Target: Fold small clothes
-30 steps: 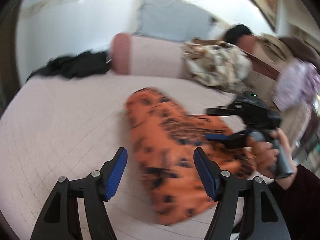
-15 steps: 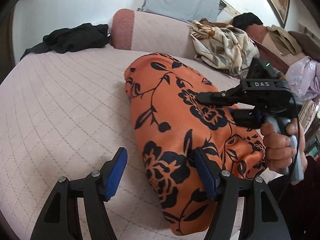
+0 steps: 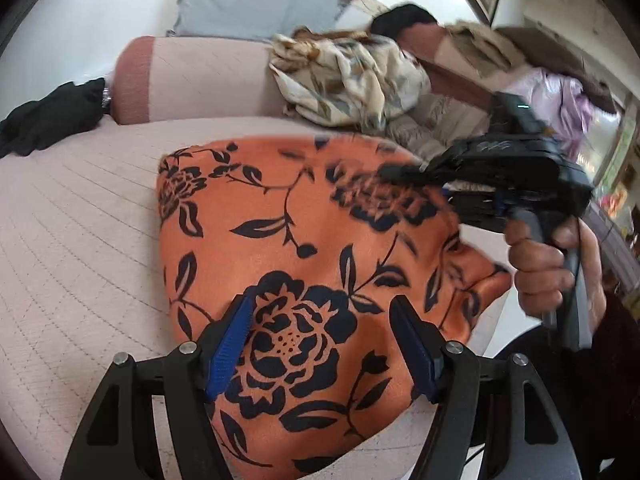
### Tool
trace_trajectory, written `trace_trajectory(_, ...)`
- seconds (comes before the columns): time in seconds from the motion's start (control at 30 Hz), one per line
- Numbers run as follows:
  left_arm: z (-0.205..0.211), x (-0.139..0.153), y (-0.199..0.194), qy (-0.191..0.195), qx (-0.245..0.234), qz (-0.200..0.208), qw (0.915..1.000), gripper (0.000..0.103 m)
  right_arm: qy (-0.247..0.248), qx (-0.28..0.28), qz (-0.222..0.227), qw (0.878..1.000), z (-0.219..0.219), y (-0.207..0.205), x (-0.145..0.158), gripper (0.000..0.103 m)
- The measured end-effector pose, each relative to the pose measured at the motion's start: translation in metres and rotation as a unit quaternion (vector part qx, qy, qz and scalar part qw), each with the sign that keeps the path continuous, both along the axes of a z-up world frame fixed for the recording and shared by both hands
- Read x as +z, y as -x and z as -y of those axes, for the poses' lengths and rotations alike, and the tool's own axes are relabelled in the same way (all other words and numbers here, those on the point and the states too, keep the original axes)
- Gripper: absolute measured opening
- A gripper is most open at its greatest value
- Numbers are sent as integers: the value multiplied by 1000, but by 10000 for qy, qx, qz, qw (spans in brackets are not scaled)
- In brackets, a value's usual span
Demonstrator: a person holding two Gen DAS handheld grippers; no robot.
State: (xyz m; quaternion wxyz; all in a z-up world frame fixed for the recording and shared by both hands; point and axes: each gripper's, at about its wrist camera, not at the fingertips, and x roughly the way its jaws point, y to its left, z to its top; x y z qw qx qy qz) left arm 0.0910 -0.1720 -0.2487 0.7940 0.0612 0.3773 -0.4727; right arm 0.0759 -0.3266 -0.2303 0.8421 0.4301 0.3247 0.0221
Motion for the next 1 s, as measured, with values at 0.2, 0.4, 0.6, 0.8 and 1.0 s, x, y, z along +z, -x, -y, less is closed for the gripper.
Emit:
trace_trajectory(0.2,-10,0,-8,24,52,-52,10000,72,-143,107,-1490,9887,5,-34,-64,22)
trace_trajectory(0.4,1,-7,8,-454,115,426,9980,75,400,-389,-991,9935,7,-31,-21,26)
trace_trajectory(0.6,11,-15,19,-810,24,883,9928,83,1445,-708,-582,9853,-19,-60,19,26)
trace_trajectory(0.8,13,-20,21,-803,-67,973,9920,86,791,-258,-438,9956,-13,-87,5,26)
trace_trajectory(1.0,18,-20,19,-835,-112,1041,9910,88,111,1,-1685,9856,10,-122,-72,24)
